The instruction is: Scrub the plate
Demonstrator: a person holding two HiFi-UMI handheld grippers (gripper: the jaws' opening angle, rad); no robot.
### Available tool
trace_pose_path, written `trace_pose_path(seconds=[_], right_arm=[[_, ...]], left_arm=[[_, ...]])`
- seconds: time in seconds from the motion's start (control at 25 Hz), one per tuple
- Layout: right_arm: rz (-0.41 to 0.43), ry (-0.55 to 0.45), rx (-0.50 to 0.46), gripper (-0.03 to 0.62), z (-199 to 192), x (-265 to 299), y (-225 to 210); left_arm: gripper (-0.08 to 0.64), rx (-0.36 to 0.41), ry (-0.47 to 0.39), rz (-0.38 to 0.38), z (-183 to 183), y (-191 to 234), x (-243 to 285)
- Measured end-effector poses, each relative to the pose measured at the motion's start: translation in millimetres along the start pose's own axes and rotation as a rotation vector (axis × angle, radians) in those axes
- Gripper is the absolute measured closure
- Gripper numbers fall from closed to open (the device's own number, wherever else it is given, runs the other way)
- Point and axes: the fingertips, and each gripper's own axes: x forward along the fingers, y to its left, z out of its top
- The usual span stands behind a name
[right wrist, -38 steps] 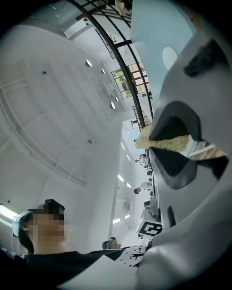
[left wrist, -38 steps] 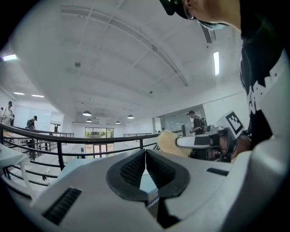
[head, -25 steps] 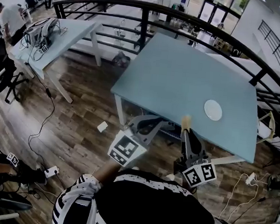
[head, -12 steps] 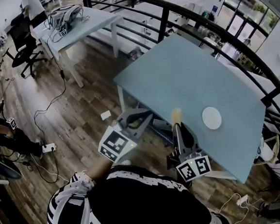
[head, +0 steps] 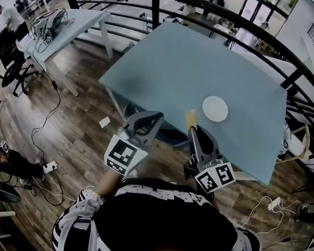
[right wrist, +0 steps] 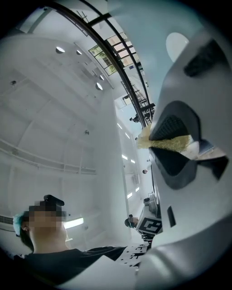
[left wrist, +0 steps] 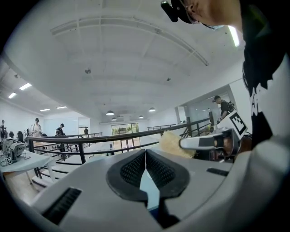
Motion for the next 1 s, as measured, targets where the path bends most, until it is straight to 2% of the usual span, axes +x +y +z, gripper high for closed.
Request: trace_pose_path(seconds=[0.28, 0.68, 0.84, 1.0], right_arm=[[-0.101, -0.025, -0.010, 0.540, 16.5, -62.2, -33.4], [-0.289, -0.088, -0.020, 0.540, 37.3, -146.7, -79.0], [-0.337, -0.104, -0.021, 0.540, 40.6, -162.7, -92.5], [-0.362, -0.102, -0.037, 0.540, 43.5, -162.3, -101.4]], left_arm=[[0.546, 0.001, -0.004, -0.100, 5.6, -59.9, 38.7], [0.546, 0.030, -0.020, -0.290, 16.5, -143.5, 89.8], [0.546, 0.034, -0.011, -0.326, 15.0, -157.4, 99.2], [0.546, 0.015, -0.008, -0.336, 10.4, -154.0, 110.3]])
